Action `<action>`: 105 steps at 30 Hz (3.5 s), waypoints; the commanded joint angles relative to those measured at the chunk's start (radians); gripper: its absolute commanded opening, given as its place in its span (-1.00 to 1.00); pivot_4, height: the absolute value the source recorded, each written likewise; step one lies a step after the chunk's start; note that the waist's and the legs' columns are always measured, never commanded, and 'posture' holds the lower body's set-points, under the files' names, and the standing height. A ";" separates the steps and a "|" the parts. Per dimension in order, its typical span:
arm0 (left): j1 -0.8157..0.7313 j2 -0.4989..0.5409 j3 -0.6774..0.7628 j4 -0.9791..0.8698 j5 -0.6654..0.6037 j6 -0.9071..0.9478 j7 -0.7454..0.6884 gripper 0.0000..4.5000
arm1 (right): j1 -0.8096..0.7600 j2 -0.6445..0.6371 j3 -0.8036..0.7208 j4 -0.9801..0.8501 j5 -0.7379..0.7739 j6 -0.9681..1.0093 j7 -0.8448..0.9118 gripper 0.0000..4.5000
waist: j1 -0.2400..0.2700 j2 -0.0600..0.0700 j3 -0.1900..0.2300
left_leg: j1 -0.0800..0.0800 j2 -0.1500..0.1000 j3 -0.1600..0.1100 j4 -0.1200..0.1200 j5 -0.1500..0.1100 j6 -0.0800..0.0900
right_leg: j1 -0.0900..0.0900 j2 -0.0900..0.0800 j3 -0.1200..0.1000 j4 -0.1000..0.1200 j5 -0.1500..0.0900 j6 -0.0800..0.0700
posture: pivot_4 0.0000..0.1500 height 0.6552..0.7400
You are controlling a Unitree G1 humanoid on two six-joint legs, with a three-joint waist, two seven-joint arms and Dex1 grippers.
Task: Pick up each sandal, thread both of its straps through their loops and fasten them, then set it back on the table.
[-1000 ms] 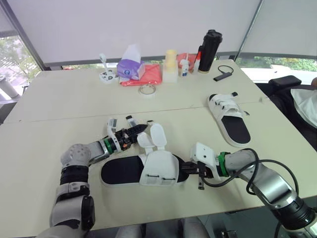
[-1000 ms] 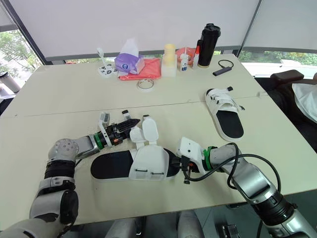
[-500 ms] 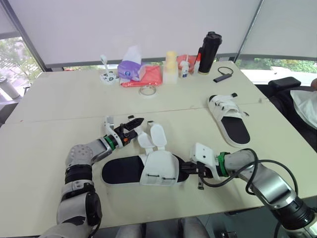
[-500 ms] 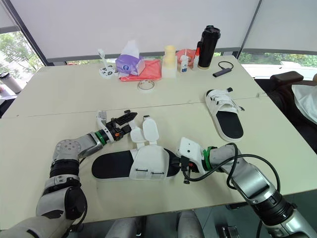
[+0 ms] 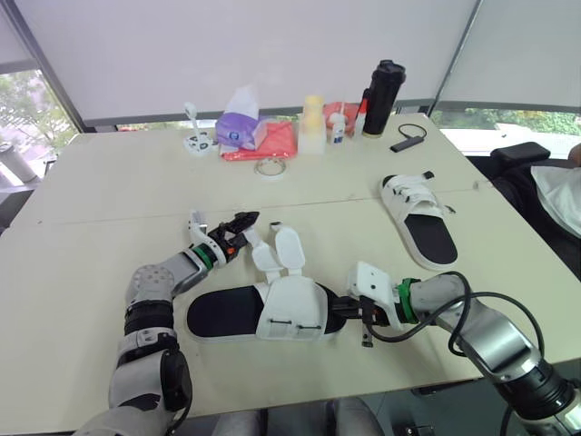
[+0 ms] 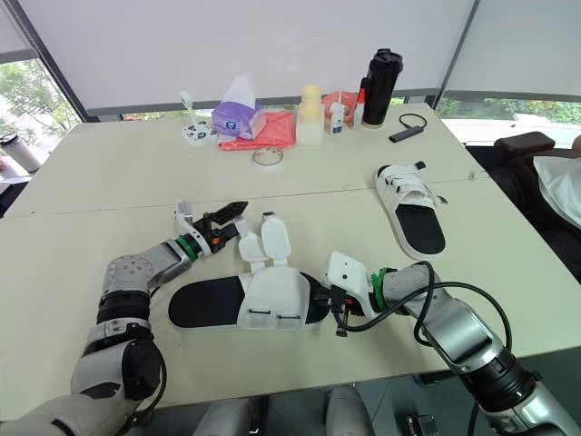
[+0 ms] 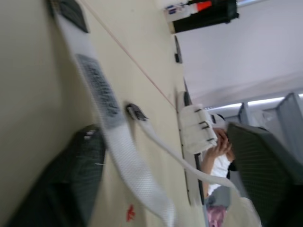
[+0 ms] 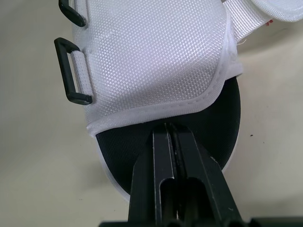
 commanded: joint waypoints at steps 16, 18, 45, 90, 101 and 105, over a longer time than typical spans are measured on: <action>0.076 0.080 -0.189 -0.259 0.077 -0.013 -0.235 -0.97 | -0.003 0.006 0.008 0.017 -0.016 0.003 0.006 -1.00 | -0.003 0.003 -0.006 | 0.000 0.000 0.001 -0.008 0.000 0.000 | -0.002 0.000 0.000 -0.005 -0.001 0.002 | 1.00 1.00; 0.116 0.118 -0.280 -0.403 0.119 -0.086 -0.351 -0.97 | -0.003 0.005 0.006 0.018 -0.016 0.003 0.008 -1.00 | 0.000 0.002 -0.006 | -0.001 0.000 0.001 -0.009 0.000 0.000 | -0.002 0.000 0.000 -0.007 0.000 0.000 | 1.00 1.00; 0.091 0.379 -0.801 -0.161 0.547 -2.158 -1.231 -0.97 | -0.015 -0.013 0.009 0.081 -0.048 -0.063 0.049 -1.00 | 0.005 0.003 -0.006 | -0.015 0.001 0.000 -0.008 0.001 0.001 | -0.012 -0.002 0.000 -0.015 0.001 -0.003 | 1.00 1.00; -0.063 0.719 -1.416 -0.091 0.514 -2.472 -0.732 0.98 | -0.011 -0.007 0.019 0.078 -0.051 -0.065 0.053 -1.00 | 0.004 0.003 -0.006 | -0.013 0.000 0.001 -0.007 0.001 0.001 | -0.009 0.000 -0.001 -0.012 0.001 -0.002 | 1.00 1.00; 0.270 0.946 -1.175 -0.608 0.010 -1.194 -0.719 0.98 | 0.004 -0.015 0.024 0.057 -0.047 -0.058 0.058 -1.00 | 0.000 0.003 -0.005 | -0.012 0.001 -0.002 -0.007 0.001 0.001 | -0.010 -0.001 -0.001 -0.005 -0.003 0.004 | 1.00 1.00; 0.330 0.982 -1.051 -0.785 -0.265 -0.747 -0.720 0.98 | 0.006 -0.020 0.022 0.052 -0.043 -0.052 0.065 -1.00 | 0.002 0.004 -0.005 | -0.010 0.001 -0.003 -0.007 0.001 0.001 | -0.009 -0.002 -0.001 -0.003 -0.006 0.001 | 1.00 1.00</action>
